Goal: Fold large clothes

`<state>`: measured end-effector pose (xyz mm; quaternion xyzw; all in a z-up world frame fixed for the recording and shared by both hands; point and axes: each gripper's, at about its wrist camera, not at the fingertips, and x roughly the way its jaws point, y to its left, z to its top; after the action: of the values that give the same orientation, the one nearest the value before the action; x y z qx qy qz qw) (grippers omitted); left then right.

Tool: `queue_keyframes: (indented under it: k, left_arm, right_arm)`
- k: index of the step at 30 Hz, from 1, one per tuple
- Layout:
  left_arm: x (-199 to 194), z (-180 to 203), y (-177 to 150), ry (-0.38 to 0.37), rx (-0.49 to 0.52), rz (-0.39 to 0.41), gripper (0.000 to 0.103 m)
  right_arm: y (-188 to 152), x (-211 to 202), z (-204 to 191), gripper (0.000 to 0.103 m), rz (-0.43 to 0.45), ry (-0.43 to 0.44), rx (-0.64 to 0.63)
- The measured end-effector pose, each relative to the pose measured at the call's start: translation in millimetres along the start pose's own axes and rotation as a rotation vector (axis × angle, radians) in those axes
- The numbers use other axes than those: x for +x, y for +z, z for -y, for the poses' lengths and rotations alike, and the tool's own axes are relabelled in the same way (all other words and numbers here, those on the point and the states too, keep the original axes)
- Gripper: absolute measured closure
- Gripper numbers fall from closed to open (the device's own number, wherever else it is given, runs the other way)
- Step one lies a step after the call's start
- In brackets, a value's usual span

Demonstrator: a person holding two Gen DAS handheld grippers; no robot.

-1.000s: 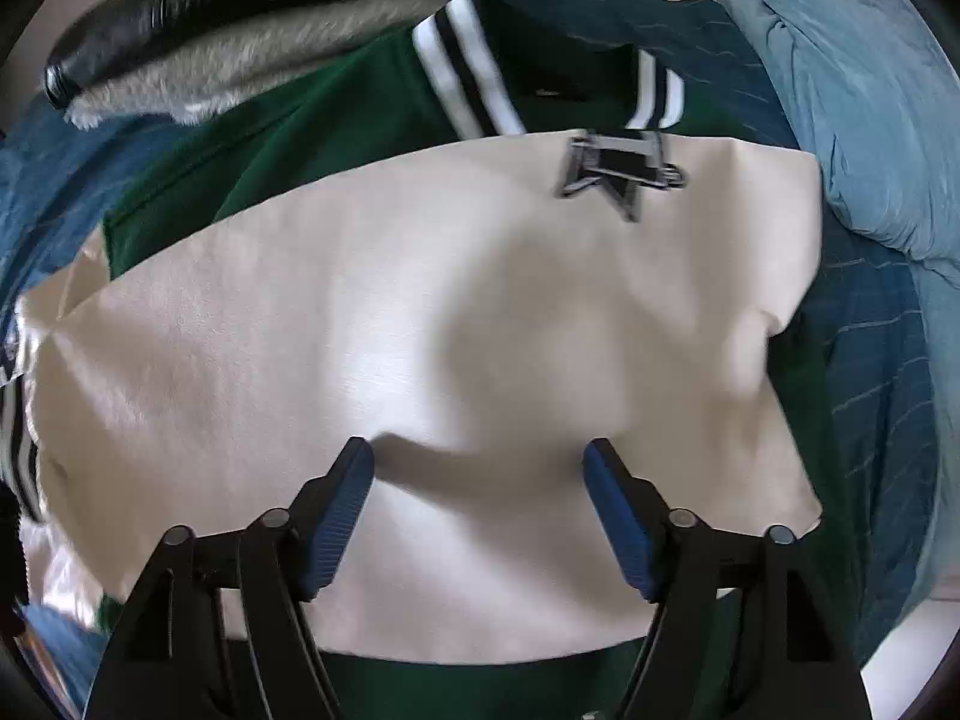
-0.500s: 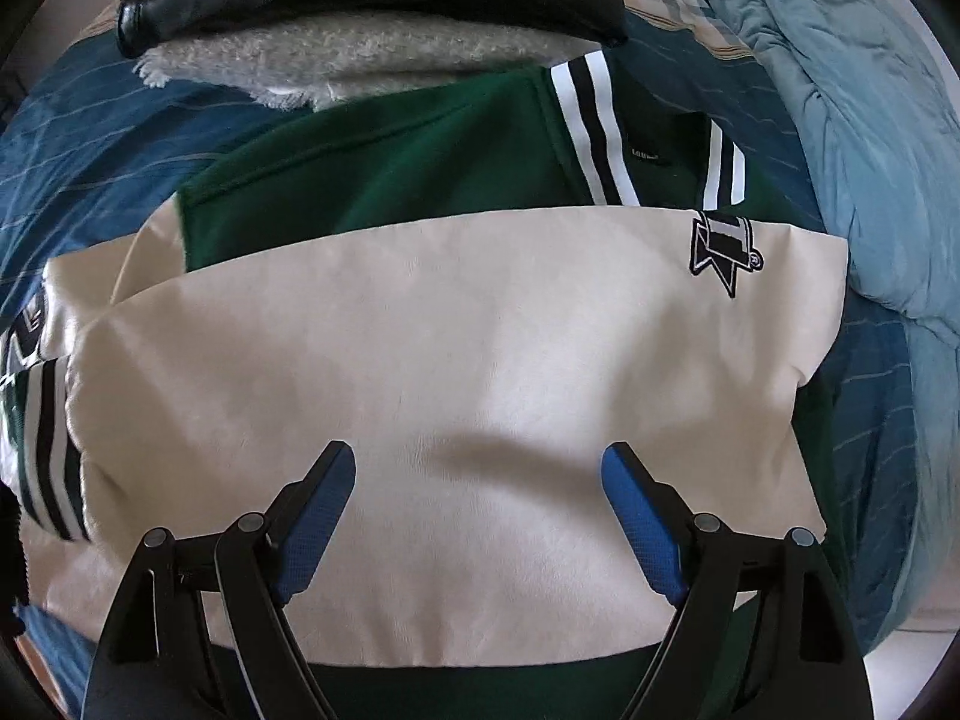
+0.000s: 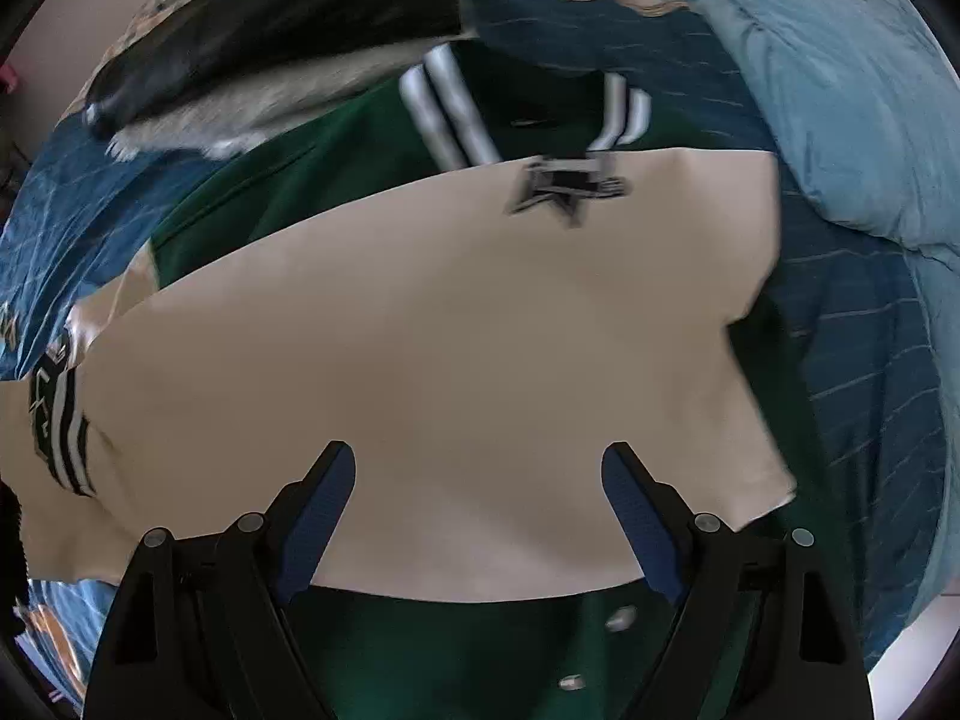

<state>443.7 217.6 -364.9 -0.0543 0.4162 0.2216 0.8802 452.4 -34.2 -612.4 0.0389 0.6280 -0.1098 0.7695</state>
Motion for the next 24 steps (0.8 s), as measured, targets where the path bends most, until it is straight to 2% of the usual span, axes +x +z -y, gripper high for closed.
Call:
queue_keyframes:
  k: [2,7,12,16,20,24]
  left_arm:
    - [-18,51,-8,-0.067,0.074,-0.008,0.092]
    - [-51,155,-40,-0.228,0.179,-0.047,0.093]
    - [-74,248,-72,-0.355,0.231,-0.118,0.093]
    - [-87,322,-107,-0.44,0.305,-0.169,0.093]
    - [-86,383,-138,-0.502,0.406,-0.216,0.093]
    - [-69,423,-169,-0.485,0.502,-0.321,0.088]
  right_arm:
    - [6,-2,22,0.017,0.01,0.004,0.027]
    - [18,-7,97,0.017,0.024,0.009,0.131]
    - [19,0,195,0.017,0.022,-0.039,0.239]
    - [10,15,266,0.017,-0.015,-0.089,0.319]
    - [-3,31,321,0.017,-0.069,-0.104,0.398]
    - [-15,43,353,0.017,-0.12,-0.057,0.464]
